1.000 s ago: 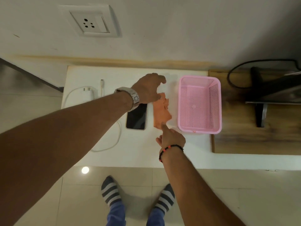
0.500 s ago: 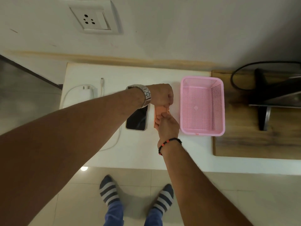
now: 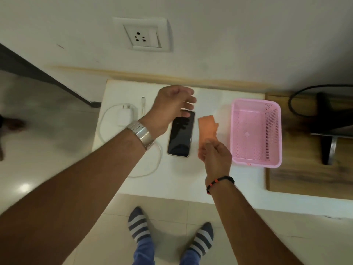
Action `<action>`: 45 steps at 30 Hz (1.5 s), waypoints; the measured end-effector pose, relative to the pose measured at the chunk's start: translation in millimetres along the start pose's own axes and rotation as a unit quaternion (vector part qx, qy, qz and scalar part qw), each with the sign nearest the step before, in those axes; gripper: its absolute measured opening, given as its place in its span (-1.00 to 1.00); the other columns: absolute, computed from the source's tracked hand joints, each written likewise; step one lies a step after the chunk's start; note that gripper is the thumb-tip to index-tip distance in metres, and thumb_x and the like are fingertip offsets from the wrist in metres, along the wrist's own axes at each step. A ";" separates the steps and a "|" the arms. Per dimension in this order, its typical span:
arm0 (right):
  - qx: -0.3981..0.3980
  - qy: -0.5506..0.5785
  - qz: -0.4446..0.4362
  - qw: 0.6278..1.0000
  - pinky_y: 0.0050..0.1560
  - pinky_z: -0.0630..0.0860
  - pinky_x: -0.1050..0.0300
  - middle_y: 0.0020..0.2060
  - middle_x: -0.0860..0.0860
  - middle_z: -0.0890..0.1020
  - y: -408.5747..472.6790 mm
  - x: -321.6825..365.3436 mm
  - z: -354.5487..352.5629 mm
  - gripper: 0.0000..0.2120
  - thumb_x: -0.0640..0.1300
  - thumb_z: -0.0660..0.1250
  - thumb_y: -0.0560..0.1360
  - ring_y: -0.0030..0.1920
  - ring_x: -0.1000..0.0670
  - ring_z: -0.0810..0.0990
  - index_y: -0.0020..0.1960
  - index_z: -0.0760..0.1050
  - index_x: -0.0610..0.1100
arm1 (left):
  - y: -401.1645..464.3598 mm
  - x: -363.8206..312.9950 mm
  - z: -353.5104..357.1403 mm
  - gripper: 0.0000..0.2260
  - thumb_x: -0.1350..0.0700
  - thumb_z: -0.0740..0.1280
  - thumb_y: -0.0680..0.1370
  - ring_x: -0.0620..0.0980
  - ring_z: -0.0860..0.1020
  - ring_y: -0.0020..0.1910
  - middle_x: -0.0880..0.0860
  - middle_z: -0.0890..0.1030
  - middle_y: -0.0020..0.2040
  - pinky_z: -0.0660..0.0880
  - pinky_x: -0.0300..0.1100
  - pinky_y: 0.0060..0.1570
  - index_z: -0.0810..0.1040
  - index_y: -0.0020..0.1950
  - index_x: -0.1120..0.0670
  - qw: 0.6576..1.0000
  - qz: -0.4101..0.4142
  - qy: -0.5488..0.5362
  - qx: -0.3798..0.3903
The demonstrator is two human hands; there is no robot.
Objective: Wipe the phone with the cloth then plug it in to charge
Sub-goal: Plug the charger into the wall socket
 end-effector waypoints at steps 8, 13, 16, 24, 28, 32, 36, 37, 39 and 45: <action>0.005 -0.038 -0.007 0.999 -0.01 0.69 0.01 -0.29 -0.06 0.68 -31.2 -3.6 -1.7 -0.89 -0.15 0.40 0.56 -0.23 -0.02 0.64 -0.12 0.65 -0.16 | -68.2 22.9 -130.4 -0.89 0.13 0.41 0.62 0.04 0.66 -0.24 0.08 0.73 -0.18 0.61 -0.07 -0.22 0.72 -0.01 0.13 0.977 -0.008 -0.005 -0.213; 0.037 -0.067 -0.017 0.997 -0.02 0.68 0.02 -0.27 -0.06 0.70 -48.0 -8.4 27.3 -0.90 -0.15 0.42 0.55 -0.23 -0.02 0.65 -0.14 0.65 -0.11 | -76.4 58.8 -189.4 -0.90 0.08 0.45 0.57 0.06 0.70 -0.22 0.01 0.70 -0.25 0.68 -0.05 -0.19 0.70 -0.09 0.08 0.944 -0.027 0.106 -0.312; 0.074 -0.094 -0.032 0.992 -0.05 0.69 0.04 -0.21 -0.07 0.72 -57.8 -9.0 57.3 -0.93 -0.16 0.42 0.54 -0.24 0.01 0.67 -0.11 0.66 -0.09 | -60.3 75.9 -207.9 -0.77 -0.03 0.50 0.55 0.12 0.70 0.04 0.01 0.69 -0.04 0.65 -0.04 0.08 0.68 0.09 0.10 0.922 -0.066 0.205 -0.322; 0.143 -0.207 -0.109 0.962 -0.09 0.70 0.01 -0.22 -0.05 0.72 -57.8 -8.4 130.1 -0.92 -0.13 0.42 0.55 -0.16 -0.05 0.71 -0.06 0.66 -0.13 | -2.8 78.4 -195.5 -0.39 -0.24 0.55 0.47 0.13 0.60 0.21 0.13 0.62 0.22 0.58 0.02 0.22 0.52 0.31 0.15 0.880 -0.034 0.430 -0.199; 0.107 -0.353 -0.202 0.907 0.04 0.66 0.01 -0.11 0.00 0.71 -50.0 -0.6 142.8 -0.90 -0.11 0.43 0.53 -0.06 -0.01 0.68 0.00 0.67 -0.11 | 17.9 78.2 -188.2 -0.34 -0.17 0.56 0.47 0.19 0.57 0.28 0.19 0.54 0.32 0.53 -0.02 0.22 0.44 0.39 0.17 0.872 -0.032 0.464 -0.153; 0.084 -0.491 -0.258 0.828 -0.01 0.58 0.10 0.03 0.04 0.67 -47.4 0.6 146.4 -0.82 -0.03 0.41 0.53 0.00 0.01 0.65 0.12 0.62 0.00 | 18.4 75.4 -202.9 -0.45 -0.12 0.58 0.42 0.10 0.66 0.11 0.09 0.66 0.16 0.63 -0.11 0.01 0.57 0.27 0.17 0.928 -0.087 0.311 -0.184; 0.106 -0.591 -0.275 0.751 0.08 0.61 0.00 0.10 0.01 0.65 -44.6 -8.5 157.9 -0.67 0.08 0.36 0.54 0.12 -0.07 0.64 0.25 0.56 -0.02 | -16.7 70.1 -215.9 -0.73 0.04 0.58 0.41 -0.03 0.64 -0.24 0.01 0.62 -0.09 0.52 -0.23 -0.41 0.67 0.04 0.09 0.973 -0.147 -0.034 -0.174; 0.109 -0.617 -0.280 0.727 0.06 0.61 -0.01 0.09 0.00 0.64 -44.9 -10.4 161.4 -0.67 0.09 0.35 0.55 0.11 -0.08 0.64 0.24 0.55 -0.03 | -28.0 67.6 -217.0 -0.72 0.06 0.58 0.41 -0.01 0.62 -0.25 0.04 0.60 -0.08 0.52 -0.21 -0.40 0.67 0.07 0.10 0.973 -0.153 -0.089 -0.151; 0.103 -0.657 -0.290 0.688 0.01 0.62 -0.02 0.05 -0.03 0.65 -45.9 -13.3 166.8 -0.74 0.04 0.32 0.56 0.06 -0.11 0.64 0.19 0.55 -0.05 | -46.3 61.2 -217.1 -0.71 0.07 0.60 0.45 0.02 0.65 -0.25 0.10 0.65 -0.08 0.59 -0.16 -0.34 0.66 0.10 0.11 0.971 -0.143 -0.164 -0.095; 0.124 -0.470 -0.214 0.847 -0.02 0.61 0.11 -0.06 0.08 0.70 -49.7 -10.5 163.0 -0.79 0.01 0.45 0.50 -0.03 0.04 0.67 0.10 0.65 -0.01 | -72.5 48.4 -207.9 -0.76 -0.01 0.36 0.69 0.12 0.75 -0.13 0.18 0.76 -0.05 0.72 0.00 -0.13 0.58 0.25 0.11 0.945 -0.125 -0.300 -0.038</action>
Point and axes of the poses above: each hand's wrist, its own y-axis towards the middle knuckle, its own z-axis out of the palm, x = y × z, the point moved 5 cm from there along y, towards the middle knuckle
